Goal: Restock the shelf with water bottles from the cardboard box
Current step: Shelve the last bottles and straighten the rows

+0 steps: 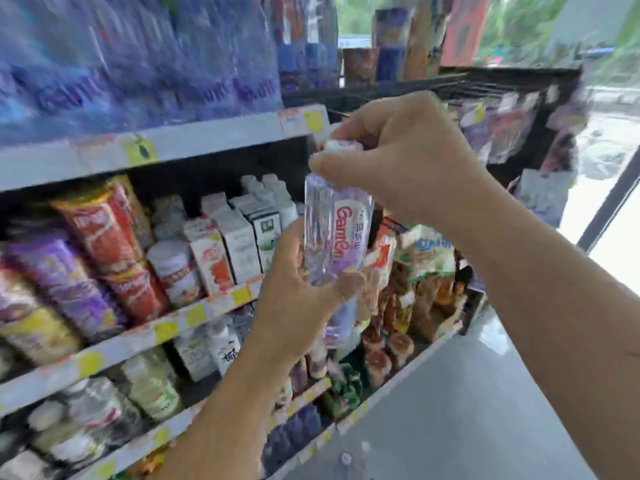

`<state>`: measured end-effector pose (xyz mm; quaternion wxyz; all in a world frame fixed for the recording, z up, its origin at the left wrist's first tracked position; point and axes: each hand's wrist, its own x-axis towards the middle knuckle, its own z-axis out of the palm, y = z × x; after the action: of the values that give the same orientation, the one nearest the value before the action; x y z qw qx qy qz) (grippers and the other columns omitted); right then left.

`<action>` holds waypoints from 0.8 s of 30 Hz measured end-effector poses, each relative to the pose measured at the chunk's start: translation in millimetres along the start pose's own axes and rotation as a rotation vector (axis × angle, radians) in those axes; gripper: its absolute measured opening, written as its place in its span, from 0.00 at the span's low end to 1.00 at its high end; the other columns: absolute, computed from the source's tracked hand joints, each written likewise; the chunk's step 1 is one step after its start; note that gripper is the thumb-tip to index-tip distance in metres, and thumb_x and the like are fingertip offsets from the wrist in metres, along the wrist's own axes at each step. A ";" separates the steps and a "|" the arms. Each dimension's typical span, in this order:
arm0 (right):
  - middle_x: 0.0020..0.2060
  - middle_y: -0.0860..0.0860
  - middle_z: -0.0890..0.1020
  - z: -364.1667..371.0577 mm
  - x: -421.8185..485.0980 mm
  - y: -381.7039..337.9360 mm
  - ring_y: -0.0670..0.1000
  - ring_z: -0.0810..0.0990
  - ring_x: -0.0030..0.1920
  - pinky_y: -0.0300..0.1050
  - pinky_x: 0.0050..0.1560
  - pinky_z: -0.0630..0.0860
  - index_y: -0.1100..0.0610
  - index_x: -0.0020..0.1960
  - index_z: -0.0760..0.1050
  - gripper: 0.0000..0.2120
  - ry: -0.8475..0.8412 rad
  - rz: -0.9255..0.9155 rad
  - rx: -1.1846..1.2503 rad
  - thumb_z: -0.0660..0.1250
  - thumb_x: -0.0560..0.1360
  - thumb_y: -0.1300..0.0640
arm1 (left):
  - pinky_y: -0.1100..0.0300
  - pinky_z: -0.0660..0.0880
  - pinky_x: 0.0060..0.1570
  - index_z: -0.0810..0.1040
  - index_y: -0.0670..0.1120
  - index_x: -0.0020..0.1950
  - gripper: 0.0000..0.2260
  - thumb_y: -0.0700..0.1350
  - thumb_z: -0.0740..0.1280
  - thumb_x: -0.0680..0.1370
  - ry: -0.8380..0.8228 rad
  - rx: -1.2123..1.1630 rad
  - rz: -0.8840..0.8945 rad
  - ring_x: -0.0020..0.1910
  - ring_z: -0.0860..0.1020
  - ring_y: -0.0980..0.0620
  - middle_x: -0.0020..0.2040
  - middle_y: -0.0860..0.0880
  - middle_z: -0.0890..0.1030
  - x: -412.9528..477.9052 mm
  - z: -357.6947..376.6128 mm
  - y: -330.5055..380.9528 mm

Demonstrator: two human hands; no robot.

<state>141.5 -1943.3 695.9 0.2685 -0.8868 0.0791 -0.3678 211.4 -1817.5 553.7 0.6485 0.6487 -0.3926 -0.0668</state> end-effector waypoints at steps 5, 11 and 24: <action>0.37 0.47 0.84 21.3 19.8 -51.0 0.42 0.81 0.39 0.49 0.47 0.80 0.51 0.52 0.83 0.18 0.177 -0.006 0.236 0.69 0.71 0.39 | 0.54 0.74 0.65 0.66 0.59 0.74 0.38 0.60 0.78 0.68 0.052 0.003 0.008 0.67 0.74 0.59 0.70 0.56 0.76 10.4 -63.1 43.9; 0.47 0.41 0.84 74.3 -15.8 -50.5 0.46 0.82 0.50 0.57 0.53 0.80 0.39 0.62 0.76 0.22 -0.097 0.156 0.639 0.61 0.70 0.52 | 0.42 0.78 0.57 0.78 0.62 0.62 0.19 0.55 0.75 0.72 0.098 -0.021 0.063 0.57 0.82 0.50 0.57 0.53 0.84 11.5 -127.2 74.7; 0.43 0.31 0.84 128.1 15.9 -121.4 0.32 0.82 0.45 0.39 0.52 0.76 0.23 0.62 0.67 0.33 -0.309 -0.081 0.590 0.72 0.58 0.36 | 0.48 0.77 0.61 0.74 0.58 0.68 0.23 0.51 0.73 0.73 0.306 -0.010 0.063 0.56 0.82 0.49 0.56 0.50 0.84 29.1 -198.4 125.4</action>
<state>234.9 -1792.7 695.4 0.5076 -0.8186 -0.1078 -0.2464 296.5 -1659.6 707.8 0.7056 0.6355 -0.3092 0.0513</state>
